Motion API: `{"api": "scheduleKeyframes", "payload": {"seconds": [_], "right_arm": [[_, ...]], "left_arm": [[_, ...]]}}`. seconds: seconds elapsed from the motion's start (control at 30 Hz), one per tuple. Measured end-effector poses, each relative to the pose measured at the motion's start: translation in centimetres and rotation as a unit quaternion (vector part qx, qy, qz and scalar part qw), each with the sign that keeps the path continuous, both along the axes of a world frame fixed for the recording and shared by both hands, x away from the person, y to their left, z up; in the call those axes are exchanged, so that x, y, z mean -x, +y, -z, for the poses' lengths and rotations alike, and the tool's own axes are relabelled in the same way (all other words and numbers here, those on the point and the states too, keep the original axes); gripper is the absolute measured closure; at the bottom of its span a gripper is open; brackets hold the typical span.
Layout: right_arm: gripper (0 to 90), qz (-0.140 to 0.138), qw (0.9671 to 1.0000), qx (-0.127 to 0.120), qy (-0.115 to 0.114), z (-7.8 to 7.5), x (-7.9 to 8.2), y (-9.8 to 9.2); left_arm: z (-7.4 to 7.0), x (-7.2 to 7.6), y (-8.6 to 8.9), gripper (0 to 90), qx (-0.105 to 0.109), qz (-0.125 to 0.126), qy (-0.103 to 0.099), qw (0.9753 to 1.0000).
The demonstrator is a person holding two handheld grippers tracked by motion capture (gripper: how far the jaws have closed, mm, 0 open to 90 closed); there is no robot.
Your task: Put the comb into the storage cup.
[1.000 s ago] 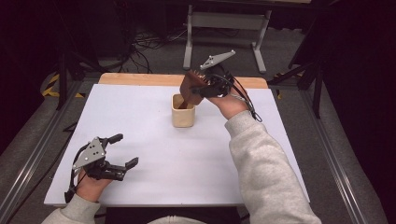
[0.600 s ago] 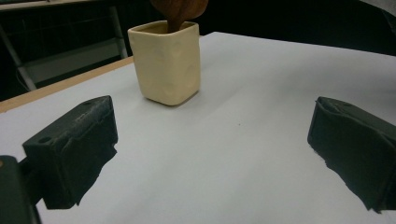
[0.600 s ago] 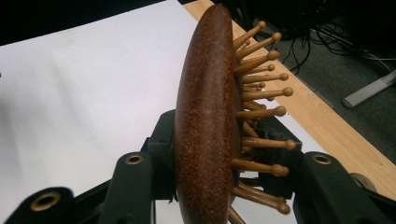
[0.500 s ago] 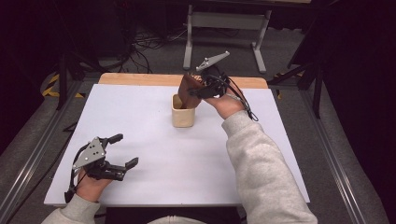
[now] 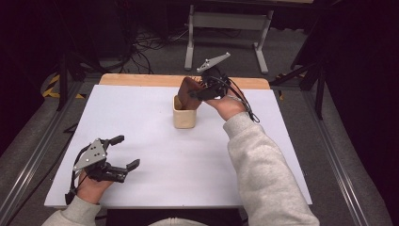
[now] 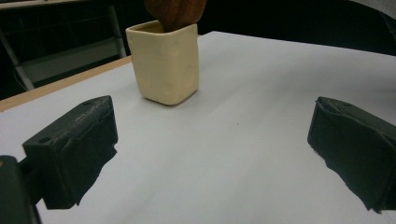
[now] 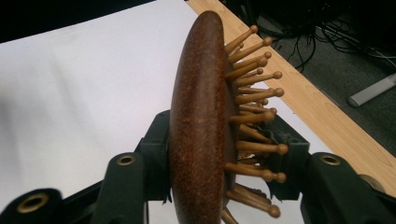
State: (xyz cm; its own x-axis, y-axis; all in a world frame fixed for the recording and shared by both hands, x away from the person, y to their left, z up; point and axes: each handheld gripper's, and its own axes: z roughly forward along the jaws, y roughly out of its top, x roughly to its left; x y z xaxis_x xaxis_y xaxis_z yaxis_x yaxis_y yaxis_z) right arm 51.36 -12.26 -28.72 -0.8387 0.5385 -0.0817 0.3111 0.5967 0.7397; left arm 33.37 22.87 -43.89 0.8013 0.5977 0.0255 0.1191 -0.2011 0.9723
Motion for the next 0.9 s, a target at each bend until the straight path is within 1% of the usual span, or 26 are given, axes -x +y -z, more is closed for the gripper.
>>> {"api": "scheduleKeyframes", "payload": {"seconds": [0.1,0.17,0.2,0.23,0.3,0.37,0.4,0.43,0.47,0.5,0.53,0.57,0.67,0.73,0.8,0.83,0.87,0.9], "right_arm": [[44.6,-0.003,1.0,0.001,-0.001,0.1,0.1,0.1],[41.4,-0.007,1.0,-0.003,-0.001,0.2,0.1,0.2],[36.5,-0.01,0.9999,-0.013,0.0,0.1,0.2,0.1],[33.5,-0.011,0.9997,-0.02,0.0,0.0,0.3,0.2],[24.3,-0.023,0.9991,-0.035,-0.005,-0.2,0.6,0.3],[17.9,-0.042,0.9978,-0.051,-0.002,-0.4,1.0,0.4],[14.0,-0.052,0.997,-0.058,-0.005,-0.6,1.2,0.4],[12.0,-0.059,0.9963,-0.062,-0.006,-0.7,1.4,0.5],[11.4,-0.064,0.9957,-0.067,-0.007,-0.8,1.6,0.5],[10.0,-0.069,0.995,-0.071,-0.016,-1.2,2.0,0.5],[9.3,-0.069,0.9946,-0.075,-0.019,-1.4,2.3,0.5],[8.3,-0.072,0.9937,-0.081,-0.028,-1.7,2.6,0.4],[5.2,-0.069,0.9921,-0.093,-0.048,-2.5,3.3,-0.3],[3.5,-0.066,0.9914,-0.098,-0.057,-2.8,3.6,-0.8],[3.1,-0.065,0.9909,-0.101,-0.061,-3.0,3.7,-1.1],[1.4,-0.063,0.99,-0.105,-0.071,-3.3,4.2,-1.7],[0.8,-0.063,0.9894,-0.108,-0.075,-3.4,4.4,-2.1],[0.8,-0.063,0.9894,-0.108,-0.075,-3.4,4.4,-2.1]], "left_arm": [[0.0,0.0,0.0,2.7,0.0,0.0,0.0,1.0],[0.0,0.0,0.0,2.6,-0.001,0.0,0.001,1.0],[0.0,0.0,0.1,2.7,-0.003,0.0,0.0,1.0],[0.0,0.0,0.1,2.7,-0.002,0.0,0.0,1.0],[0.0,0.0,0.1,2.6,-0.002,0.0,0.0,1.0],[0.0,0.0,0.1,2.7,0.0,-0.001,0.001,1.0],[0.0,0.0,0.1,2.7,-0.001,-0.001,0.001,1.0],[0.0,0.0,0.1,2.7,-0.001,-0.001,0.001,1.0],[0.0,0.0,0.1,2.7,-0.001,-0.001,0.002,1.0],[0.0,0.0,0.1,2.7,-0.003,-0.002,0.002,1.0],[0.0,0.0,0.1,2.7,-0.003,-0.002,0.003,1.0],[0.0,-0.1,0.1,2.7,-0.003,-0.003,0.002,1.0],[-0.1,-0.1,0.2,2.7,-0.002,-0.003,0.001,1.0],[-0.1,-0.1,0.3,2.6,0.0,-0.005,-0.001,1.0],[-0.1,-0.1,0.3,2.6,-0.001,-0.005,0.0,1.0],[-0.1,-0.1,0.4,2.6,0.0,-0.006,0.001,1.0],[0.0,-0.1,0.5,2.5,0.003,-0.006,0.001,1.0],[0.0,-0.1,0.5,2.5,0.003,-0.006,0.001,1.0]]}}
